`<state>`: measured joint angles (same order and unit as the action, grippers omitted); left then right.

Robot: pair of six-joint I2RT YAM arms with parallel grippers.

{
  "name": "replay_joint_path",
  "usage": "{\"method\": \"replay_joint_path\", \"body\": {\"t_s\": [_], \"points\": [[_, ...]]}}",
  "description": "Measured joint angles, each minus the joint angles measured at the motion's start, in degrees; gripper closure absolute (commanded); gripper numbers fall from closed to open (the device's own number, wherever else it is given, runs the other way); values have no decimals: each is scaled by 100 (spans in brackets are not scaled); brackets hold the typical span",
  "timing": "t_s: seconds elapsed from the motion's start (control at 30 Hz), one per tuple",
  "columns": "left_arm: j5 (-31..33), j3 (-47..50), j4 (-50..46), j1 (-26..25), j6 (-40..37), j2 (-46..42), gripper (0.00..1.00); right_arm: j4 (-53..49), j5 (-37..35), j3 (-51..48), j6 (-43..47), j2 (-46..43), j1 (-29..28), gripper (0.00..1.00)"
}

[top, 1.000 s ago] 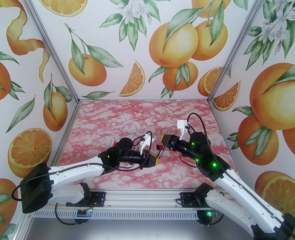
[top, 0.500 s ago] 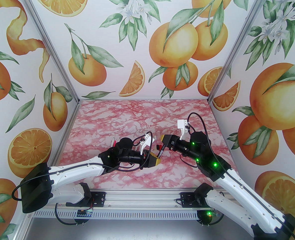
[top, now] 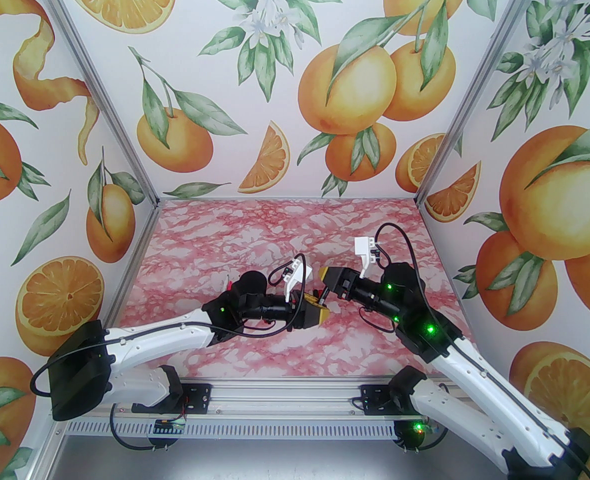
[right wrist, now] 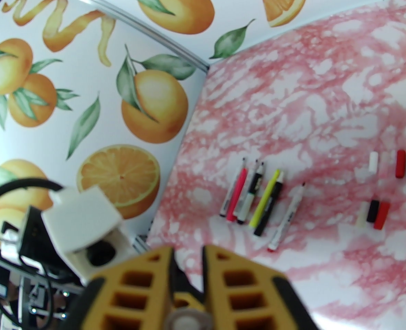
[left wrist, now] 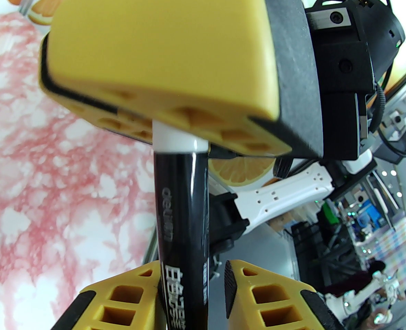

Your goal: Open the pen caps

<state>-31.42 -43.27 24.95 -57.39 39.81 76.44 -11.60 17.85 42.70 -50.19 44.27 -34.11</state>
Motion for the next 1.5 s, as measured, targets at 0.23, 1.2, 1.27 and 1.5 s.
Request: {"method": "replay_joint_path", "body": {"t_s": [0.23,1.2,1.27,1.5], "points": [[275,-61,-341,-76,-269,-37,99,-175,-205,-2,-55,-42,-35,92],[476,-455,-1045,-354,-697,-85,100,-614,-109,17,-76,-562,173,94],[378,-413,-944,-326,-627,-63,100,-444,87,-94,-72,-603,280,94],[-103,-245,-898,-308,-498,-33,100,184,59,-190,11,-614,953,94]]}}
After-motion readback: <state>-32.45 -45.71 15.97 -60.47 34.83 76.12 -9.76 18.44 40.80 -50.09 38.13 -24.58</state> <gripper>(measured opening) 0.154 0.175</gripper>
